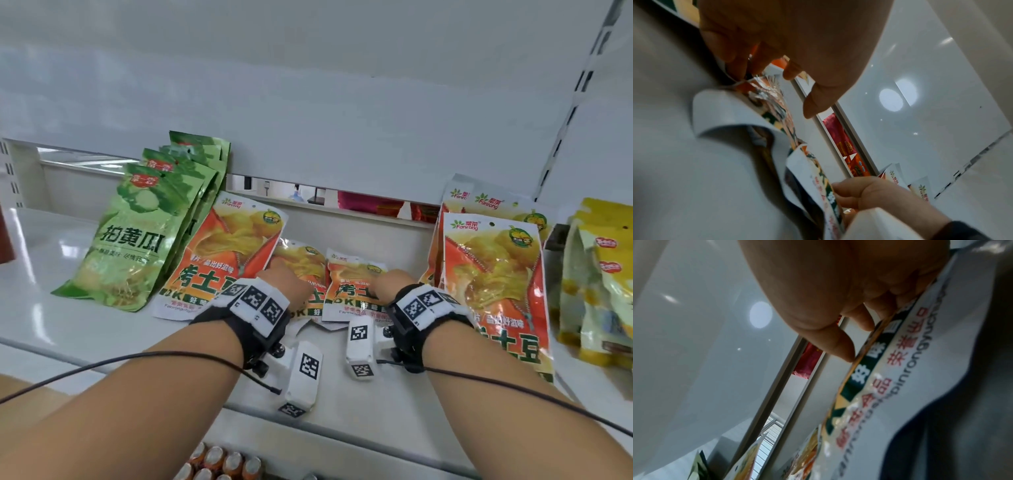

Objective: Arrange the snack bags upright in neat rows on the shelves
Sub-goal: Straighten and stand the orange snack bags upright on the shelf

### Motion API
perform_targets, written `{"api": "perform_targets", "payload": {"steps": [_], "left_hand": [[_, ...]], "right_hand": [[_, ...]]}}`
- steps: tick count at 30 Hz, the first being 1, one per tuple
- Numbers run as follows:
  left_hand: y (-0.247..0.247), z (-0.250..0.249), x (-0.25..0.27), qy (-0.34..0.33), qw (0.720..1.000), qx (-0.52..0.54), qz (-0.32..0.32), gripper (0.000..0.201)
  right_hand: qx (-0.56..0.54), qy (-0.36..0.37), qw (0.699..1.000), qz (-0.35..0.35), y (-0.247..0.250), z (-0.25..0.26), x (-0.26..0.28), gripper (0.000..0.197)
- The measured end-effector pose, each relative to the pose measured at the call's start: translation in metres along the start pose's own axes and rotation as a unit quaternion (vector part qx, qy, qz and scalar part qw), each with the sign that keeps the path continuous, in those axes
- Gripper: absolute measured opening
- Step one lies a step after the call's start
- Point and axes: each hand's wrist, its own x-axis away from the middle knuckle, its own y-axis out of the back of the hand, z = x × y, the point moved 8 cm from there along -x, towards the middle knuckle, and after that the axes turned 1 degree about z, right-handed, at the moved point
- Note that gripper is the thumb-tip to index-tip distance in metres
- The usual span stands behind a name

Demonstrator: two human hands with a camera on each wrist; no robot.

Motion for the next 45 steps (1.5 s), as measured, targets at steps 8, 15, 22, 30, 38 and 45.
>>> {"api": "perform_targets", "payload": {"steps": [8, 15, 22, 30, 38, 45], "left_hand": [[0.004, 0.007, -0.012, 0.007, 0.976, 0.218, -0.022, 0.085], [0.000, -0.007, -0.021, -0.087, 0.925, 0.369, -0.030, 0.091], [0.002, -0.025, -0.046, -0.127, 0.883, 0.452, -0.013, 0.038], [-0.014, -0.063, -0.084, -0.119, 0.819, 0.556, 0.084, 0.013], [-0.034, -0.094, -0.107, -0.124, 0.807, 0.561, 0.138, 0.025], [-0.047, -0.085, -0.122, -0.085, 0.843, 0.512, 0.143, 0.019]], "right_hand": [[-0.115, -0.034, 0.992, -0.037, 0.005, -0.011, -0.007, 0.033], [-0.355, -0.025, 0.932, -0.066, 0.011, -0.036, -0.014, 0.014], [-0.462, 0.011, 0.881, -0.104, 0.028, -0.037, -0.008, 0.015], [-0.526, 0.034, 0.840, -0.129, 0.036, -0.035, -0.015, 0.011], [-0.490, 0.013, 0.860, -0.141, 0.038, -0.033, -0.046, 0.012], [-0.475, -0.025, 0.868, -0.144, 0.023, -0.037, -0.070, 0.011]]}}
